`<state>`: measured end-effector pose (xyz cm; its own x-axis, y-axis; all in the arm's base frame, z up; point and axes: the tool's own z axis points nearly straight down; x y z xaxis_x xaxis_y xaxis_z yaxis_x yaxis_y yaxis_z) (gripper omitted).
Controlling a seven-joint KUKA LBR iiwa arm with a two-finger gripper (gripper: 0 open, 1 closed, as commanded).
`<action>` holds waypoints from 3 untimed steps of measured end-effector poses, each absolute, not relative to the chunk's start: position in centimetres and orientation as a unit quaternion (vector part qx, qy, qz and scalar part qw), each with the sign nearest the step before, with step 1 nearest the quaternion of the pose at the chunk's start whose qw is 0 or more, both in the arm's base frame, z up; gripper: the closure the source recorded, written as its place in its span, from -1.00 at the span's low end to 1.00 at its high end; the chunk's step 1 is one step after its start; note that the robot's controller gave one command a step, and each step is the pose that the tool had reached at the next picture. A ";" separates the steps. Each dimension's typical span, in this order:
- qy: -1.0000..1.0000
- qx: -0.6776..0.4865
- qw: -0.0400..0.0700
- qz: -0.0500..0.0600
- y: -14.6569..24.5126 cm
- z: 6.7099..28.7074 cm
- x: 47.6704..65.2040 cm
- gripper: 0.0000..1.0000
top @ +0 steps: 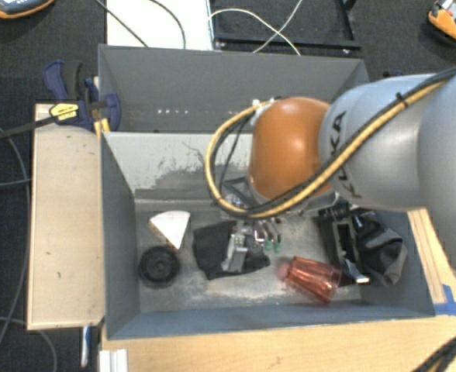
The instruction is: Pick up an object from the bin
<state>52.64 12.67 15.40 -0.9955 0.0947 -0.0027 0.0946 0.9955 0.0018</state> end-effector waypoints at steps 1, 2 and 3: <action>0.995 -0.103 0.001 0.001 10.6 12.7 55.4 -1.00; 0.973 -0.230 0.001 0.001 10.0 7.0 57.1 -1.00; 0.952 -0.305 0.002 0.000 11.1 7.2 56.4 1.00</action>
Offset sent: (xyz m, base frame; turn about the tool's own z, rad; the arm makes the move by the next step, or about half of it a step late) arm 0.0445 -0.0267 -0.0840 -0.5581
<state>56.42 11.08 7.24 -0.8137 -0.5813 -0.0036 -0.5813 0.8137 -0.0007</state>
